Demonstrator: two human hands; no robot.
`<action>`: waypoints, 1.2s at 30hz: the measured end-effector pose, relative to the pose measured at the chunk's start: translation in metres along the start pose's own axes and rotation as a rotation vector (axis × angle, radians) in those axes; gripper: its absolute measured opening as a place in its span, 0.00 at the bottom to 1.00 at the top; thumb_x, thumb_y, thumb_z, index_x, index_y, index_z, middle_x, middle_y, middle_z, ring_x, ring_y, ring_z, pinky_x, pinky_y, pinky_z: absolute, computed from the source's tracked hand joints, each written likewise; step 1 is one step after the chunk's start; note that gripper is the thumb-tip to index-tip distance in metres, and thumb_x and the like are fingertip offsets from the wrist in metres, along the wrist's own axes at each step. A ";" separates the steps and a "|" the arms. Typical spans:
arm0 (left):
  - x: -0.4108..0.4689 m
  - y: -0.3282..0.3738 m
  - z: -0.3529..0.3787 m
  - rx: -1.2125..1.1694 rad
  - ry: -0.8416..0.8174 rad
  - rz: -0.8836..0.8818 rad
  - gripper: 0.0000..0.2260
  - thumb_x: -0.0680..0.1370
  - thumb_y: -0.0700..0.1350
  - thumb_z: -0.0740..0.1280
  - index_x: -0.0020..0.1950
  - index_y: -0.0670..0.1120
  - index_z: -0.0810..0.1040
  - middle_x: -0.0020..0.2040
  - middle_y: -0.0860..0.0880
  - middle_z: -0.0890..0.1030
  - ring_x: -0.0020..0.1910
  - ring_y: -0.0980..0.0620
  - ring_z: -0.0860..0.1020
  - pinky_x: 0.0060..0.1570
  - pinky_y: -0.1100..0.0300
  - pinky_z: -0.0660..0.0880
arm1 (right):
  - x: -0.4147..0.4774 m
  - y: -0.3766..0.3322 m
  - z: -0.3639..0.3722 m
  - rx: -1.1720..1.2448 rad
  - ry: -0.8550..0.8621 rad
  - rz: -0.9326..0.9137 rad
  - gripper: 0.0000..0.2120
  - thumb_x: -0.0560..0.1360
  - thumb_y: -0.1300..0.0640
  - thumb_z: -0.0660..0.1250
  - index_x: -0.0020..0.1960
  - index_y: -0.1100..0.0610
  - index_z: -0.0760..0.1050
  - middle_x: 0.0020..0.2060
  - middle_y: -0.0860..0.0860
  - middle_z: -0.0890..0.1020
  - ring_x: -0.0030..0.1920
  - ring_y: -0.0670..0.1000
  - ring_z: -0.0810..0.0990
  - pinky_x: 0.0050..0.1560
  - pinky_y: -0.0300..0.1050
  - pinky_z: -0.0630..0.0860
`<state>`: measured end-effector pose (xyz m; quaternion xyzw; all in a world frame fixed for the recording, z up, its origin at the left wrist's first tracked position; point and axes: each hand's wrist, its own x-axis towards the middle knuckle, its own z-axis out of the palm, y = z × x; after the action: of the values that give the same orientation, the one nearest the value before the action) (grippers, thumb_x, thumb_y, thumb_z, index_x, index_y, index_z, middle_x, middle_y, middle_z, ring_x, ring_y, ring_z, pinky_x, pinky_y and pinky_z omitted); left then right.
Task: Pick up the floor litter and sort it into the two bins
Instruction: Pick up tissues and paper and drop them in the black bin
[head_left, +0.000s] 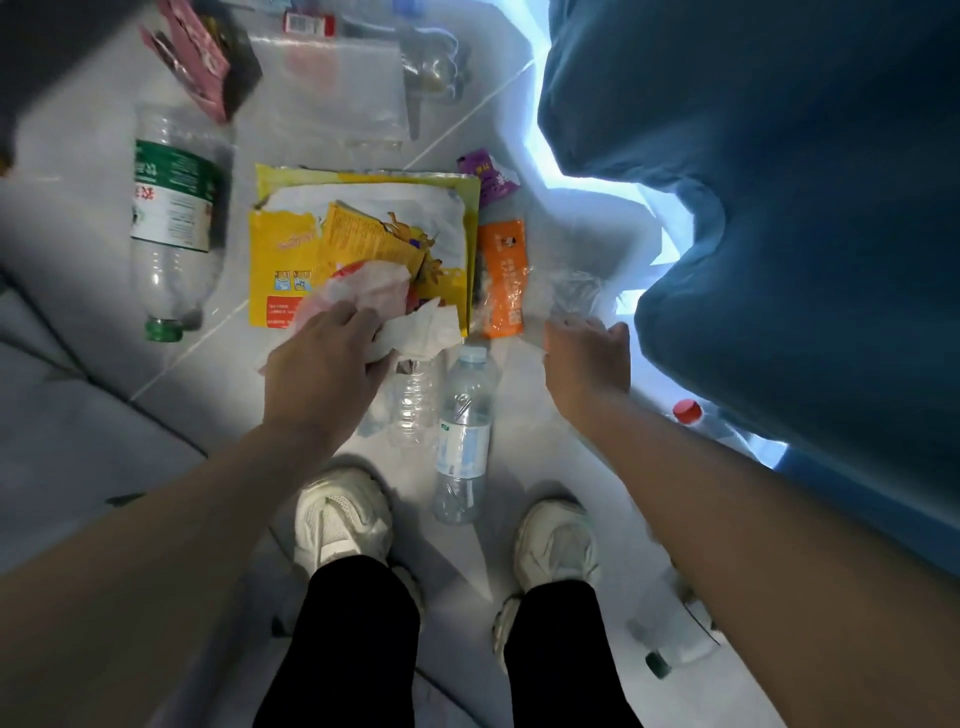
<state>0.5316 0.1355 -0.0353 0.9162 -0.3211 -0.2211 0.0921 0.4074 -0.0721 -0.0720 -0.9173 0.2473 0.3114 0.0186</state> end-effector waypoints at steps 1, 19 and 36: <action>-0.003 0.002 -0.010 0.003 0.004 0.008 0.09 0.73 0.46 0.71 0.48 0.42 0.77 0.44 0.45 0.78 0.42 0.42 0.78 0.31 0.56 0.69 | -0.007 0.004 -0.010 -0.005 -0.016 -0.002 0.13 0.77 0.61 0.66 0.60 0.55 0.75 0.55 0.53 0.81 0.55 0.54 0.78 0.55 0.48 0.67; -0.127 0.139 -0.321 -0.099 0.054 -0.118 0.05 0.73 0.42 0.69 0.44 0.42 0.76 0.43 0.43 0.77 0.42 0.39 0.77 0.31 0.58 0.64 | -0.256 0.062 -0.295 0.202 -0.026 0.038 0.07 0.76 0.61 0.60 0.50 0.54 0.75 0.50 0.52 0.78 0.55 0.56 0.75 0.53 0.50 0.65; -0.292 0.255 -0.517 -0.205 0.011 0.299 0.07 0.73 0.42 0.70 0.48 0.39 0.79 0.46 0.42 0.79 0.44 0.39 0.77 0.37 0.54 0.71 | -0.572 0.105 -0.401 0.787 0.479 0.539 0.02 0.72 0.62 0.67 0.42 0.60 0.77 0.47 0.53 0.79 0.50 0.55 0.76 0.49 0.47 0.71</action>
<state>0.4290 0.1348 0.6022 0.8452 -0.4291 -0.2318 0.2186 0.1931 0.0127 0.5960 -0.7903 0.5698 -0.0294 0.2233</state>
